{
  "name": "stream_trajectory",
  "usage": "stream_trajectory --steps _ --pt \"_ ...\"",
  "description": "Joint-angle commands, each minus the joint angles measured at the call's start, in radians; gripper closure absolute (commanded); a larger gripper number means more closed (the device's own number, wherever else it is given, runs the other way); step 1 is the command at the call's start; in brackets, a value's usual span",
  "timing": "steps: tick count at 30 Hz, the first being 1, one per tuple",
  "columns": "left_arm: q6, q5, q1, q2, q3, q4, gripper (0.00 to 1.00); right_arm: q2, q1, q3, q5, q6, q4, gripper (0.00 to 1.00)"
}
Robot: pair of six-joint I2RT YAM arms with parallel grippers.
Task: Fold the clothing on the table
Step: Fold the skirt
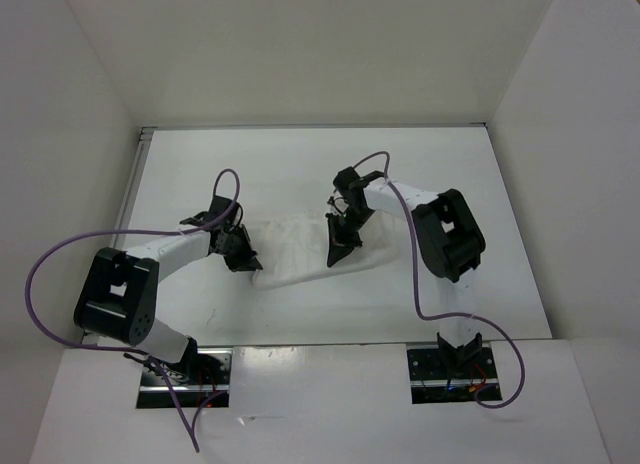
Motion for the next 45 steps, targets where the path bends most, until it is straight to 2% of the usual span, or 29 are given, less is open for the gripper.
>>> stream_trajectory --steps 1,7,10,15,17,22,25,26,29,33,40,43,45 --pt "0.019 0.000 -0.001 -0.036 0.084 -0.063 1.00 0.064 0.018 0.000 -0.029 -0.017 0.050 1.00" --pt "0.037 0.086 -0.001 -0.200 0.236 -0.127 1.00 0.133 0.036 0.011 -0.040 -0.008 0.100 1.00" --pt "0.037 0.115 -0.001 -0.222 0.269 -0.127 1.00 0.134 0.036 0.033 -0.063 -0.008 0.110 1.00" --pt "0.037 0.126 -0.001 -0.222 0.237 -0.127 1.00 0.014 0.010 0.089 -0.077 0.003 0.087 1.00" --pt "0.037 0.126 -0.001 -0.222 0.221 -0.115 1.00 -0.043 -0.025 0.099 -0.068 0.012 0.061 0.95" --pt "0.066 0.126 -0.001 -0.213 0.210 -0.127 1.00 -0.109 -0.111 0.062 0.041 0.021 0.024 0.91" --pt "0.089 0.115 -0.001 -0.213 0.253 -0.137 1.00 -0.120 -0.168 0.019 0.168 0.047 -0.001 0.89" --pt "0.089 0.115 -0.001 -0.213 0.265 -0.147 1.00 -0.120 -0.181 0.004 0.252 0.056 -0.001 0.89" --pt "0.107 0.115 -0.001 -0.178 0.309 -0.147 1.00 -0.120 -0.214 -0.007 0.389 0.089 -0.001 0.89" --pt "0.127 0.127 -0.001 -0.125 0.362 -0.147 1.00 -0.068 -0.228 0.002 0.460 0.110 -0.010 0.89" --pt "0.157 0.137 -0.044 -0.032 0.420 -0.138 1.00 0.011 -0.174 -0.033 0.396 0.110 0.051 0.91" --pt "0.176 0.137 -0.093 0.026 0.449 -0.138 1.00 0.031 -0.143 -0.047 0.360 0.121 0.067 0.91" --pt "0.189 0.117 -0.183 0.098 0.528 -0.147 1.00 0.043 -0.103 -0.056 0.328 0.130 0.085 0.91"
